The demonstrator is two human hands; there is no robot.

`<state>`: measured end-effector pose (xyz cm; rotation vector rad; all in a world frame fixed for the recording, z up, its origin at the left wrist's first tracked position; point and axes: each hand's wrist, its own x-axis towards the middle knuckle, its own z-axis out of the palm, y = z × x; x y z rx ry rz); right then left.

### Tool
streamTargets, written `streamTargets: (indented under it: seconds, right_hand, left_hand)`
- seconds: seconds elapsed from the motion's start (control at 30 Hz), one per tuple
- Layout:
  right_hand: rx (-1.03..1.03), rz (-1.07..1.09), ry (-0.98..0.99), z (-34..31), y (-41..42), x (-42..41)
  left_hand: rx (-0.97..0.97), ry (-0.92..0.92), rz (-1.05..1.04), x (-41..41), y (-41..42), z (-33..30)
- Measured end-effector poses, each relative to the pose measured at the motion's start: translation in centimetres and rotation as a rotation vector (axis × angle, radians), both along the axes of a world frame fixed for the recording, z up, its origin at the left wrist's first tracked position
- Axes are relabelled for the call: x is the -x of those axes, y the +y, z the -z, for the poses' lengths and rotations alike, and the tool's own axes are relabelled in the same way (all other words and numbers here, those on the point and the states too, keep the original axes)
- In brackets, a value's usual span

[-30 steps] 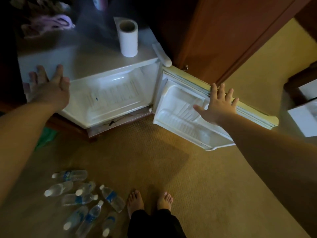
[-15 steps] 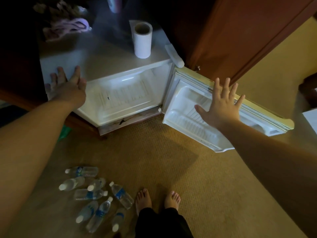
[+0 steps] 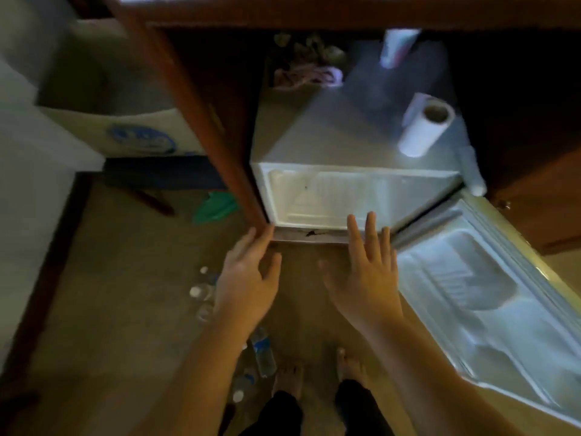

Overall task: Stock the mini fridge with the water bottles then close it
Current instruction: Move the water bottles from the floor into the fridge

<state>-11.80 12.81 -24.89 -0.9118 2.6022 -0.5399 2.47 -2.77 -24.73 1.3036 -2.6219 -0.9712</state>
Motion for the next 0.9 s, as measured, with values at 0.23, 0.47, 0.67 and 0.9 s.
streamTargets:
  seconds: [0.23, 0.47, 0.67, 0.9]
  right_hand:
    - [0.044, -0.354, -0.106, 1.1, -4.8, -3.4]
    - [-0.043, -0.692, -0.181, 3.7, -5.9, -6.0]
    - [-0.159, -0.902, -0.183, 8.8, -6.2, -10.1]
    - [-0.316, -1.109, -0.233, 15.7, -6.2, -14.7]
  left_hand:
    - [-0.077, -0.054, -0.324, -8.3, 3.7, -0.1]
    - [-0.165, -0.049, -0.71, -11.4, 7.1, 0.9]
    - [-0.309, -0.048, -0.974, -14.2, 11.2, 5.2]
    - [-0.494, -0.103, -1.136, -17.5, 14.4, 11.9]
